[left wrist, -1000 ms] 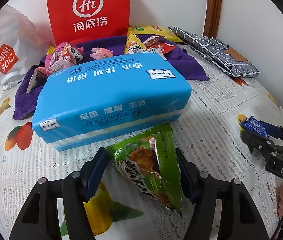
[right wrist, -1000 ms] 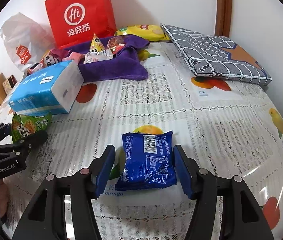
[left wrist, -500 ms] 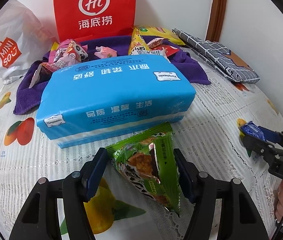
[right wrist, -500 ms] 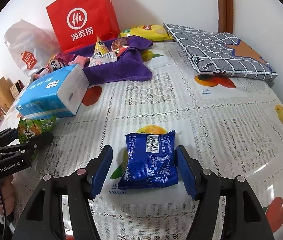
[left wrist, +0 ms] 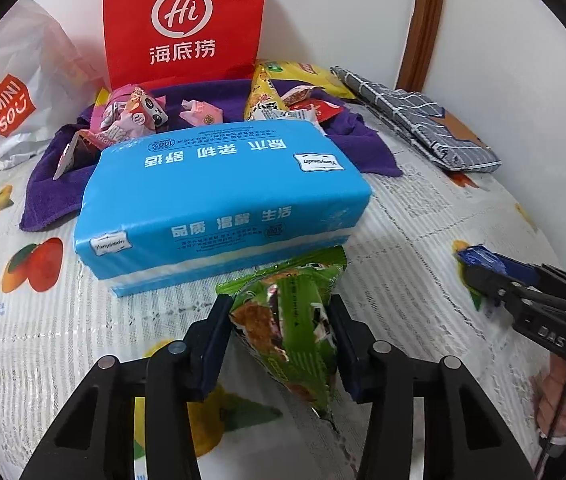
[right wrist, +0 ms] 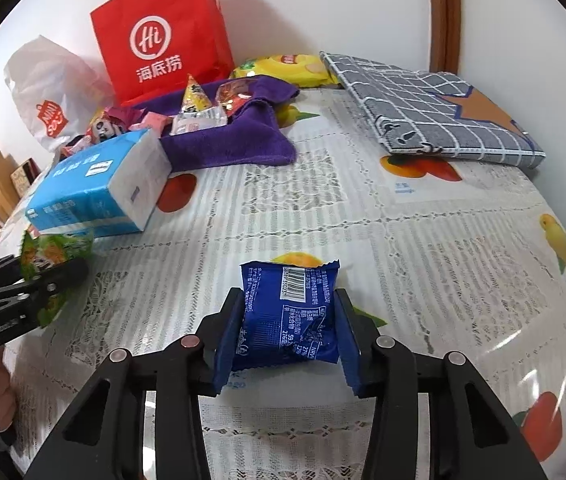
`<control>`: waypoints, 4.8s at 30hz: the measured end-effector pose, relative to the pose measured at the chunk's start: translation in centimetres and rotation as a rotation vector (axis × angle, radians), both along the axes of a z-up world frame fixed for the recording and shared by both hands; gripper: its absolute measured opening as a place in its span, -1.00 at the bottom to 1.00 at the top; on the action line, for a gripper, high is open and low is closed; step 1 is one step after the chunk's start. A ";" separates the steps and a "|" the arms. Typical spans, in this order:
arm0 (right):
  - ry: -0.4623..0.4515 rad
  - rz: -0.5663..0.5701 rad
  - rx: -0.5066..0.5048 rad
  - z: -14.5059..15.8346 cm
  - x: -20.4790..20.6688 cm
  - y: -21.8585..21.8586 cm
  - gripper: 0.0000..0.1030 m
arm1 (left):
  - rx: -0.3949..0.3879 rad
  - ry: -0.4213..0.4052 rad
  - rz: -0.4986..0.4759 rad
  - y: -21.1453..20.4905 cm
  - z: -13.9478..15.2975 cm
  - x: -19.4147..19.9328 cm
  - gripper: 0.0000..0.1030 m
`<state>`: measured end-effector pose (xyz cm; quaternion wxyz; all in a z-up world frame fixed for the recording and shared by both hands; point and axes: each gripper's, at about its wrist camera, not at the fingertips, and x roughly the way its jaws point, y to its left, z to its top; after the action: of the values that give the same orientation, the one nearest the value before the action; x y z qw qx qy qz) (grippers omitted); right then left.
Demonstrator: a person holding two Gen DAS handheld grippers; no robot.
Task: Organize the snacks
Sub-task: 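Grasp the blue biscuit packet with the right tool while the left tool grasps the green snack bag, then carry the blue biscuit packet and green snack bag over the purple towel, then open both tools to drop the two packets onto the towel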
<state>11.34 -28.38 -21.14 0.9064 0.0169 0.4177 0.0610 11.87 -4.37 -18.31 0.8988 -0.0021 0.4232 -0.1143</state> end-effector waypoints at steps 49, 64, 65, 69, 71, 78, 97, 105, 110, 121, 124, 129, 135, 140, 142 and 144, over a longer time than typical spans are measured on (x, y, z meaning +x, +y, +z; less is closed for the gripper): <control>-0.177 0.074 0.030 15.1 7.7 9.3 -0.15 | -0.006 -0.089 0.143 6.6 13.7 3.9 -0.16; -0.196 0.069 0.054 17.2 15.0 9.4 -0.15 | -0.016 -0.080 0.213 9.0 15.2 10.5 -0.16; -0.197 0.069 0.057 17.3 15.5 9.5 -0.15 | -0.018 -0.081 0.215 9.1 15.3 10.9 -0.16; -0.198 0.070 0.058 17.3 16.8 9.7 -0.15 | -0.029 -0.079 0.217 9.2 15.4 12.8 -0.16; -0.193 0.068 0.068 17.2 17.6 9.8 -0.15 | -0.032 -0.073 0.215 9.0 15.2 13.9 -0.16; -0.181 0.067 0.083 16.3 19.7 10.1 -0.15 | -0.034 -0.067 0.203 8.3 15.0 17.0 -0.16; -0.032 0.035 0.011 10.4 24.4 9.4 -0.15 | -0.016 0.094 0.152 7.4 9.5 22.9 -0.16; 0.013 0.055 -0.015 8.5 25.1 10.1 -0.15 | -0.015 0.145 0.143 7.4 8.2 23.4 -0.16; 0.039 0.056 -0.018 7.7 25.5 10.0 -0.15 | -0.013 0.167 0.140 7.3 7.6 23.6 -0.16; 0.077 0.060 -0.049 6.6 26.0 9.8 -0.14 | -0.035 0.212 0.077 6.2 6.4 24.0 -0.16; 0.087 0.059 -0.054 6.4 26.1 9.8 -0.14 | -0.023 0.222 0.070 5.9 6.0 24.0 -0.16; 0.103 0.057 -0.064 6.1 26.3 9.6 -0.14 | -0.016 0.238 0.052 5.3 5.6 24.1 -0.16; 0.119 0.059 -0.076 5.8 26.4 9.5 -0.14 | -0.004 0.250 0.047 5.0 5.2 24.3 -0.16; 0.129 0.059 -0.083 5.6 26.5 9.4 -0.14 | 0.000 0.260 0.051 5.1 4.9 24.5 -0.16; 0.132 0.059 -0.086 5.6 26.5 9.3 -0.14 | 0.000 0.264 0.052 5.1 4.8 24.5 -0.16; 0.136 0.062 -0.092 5.5 26.6 9.5 -0.13 | 0.002 0.267 0.051 4.9 4.6 24.6 -0.16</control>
<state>37.94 -18.92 -15.62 0.8734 -0.0334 0.4809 0.0685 36.52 0.57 -13.68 0.8371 -0.0272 0.5391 -0.0896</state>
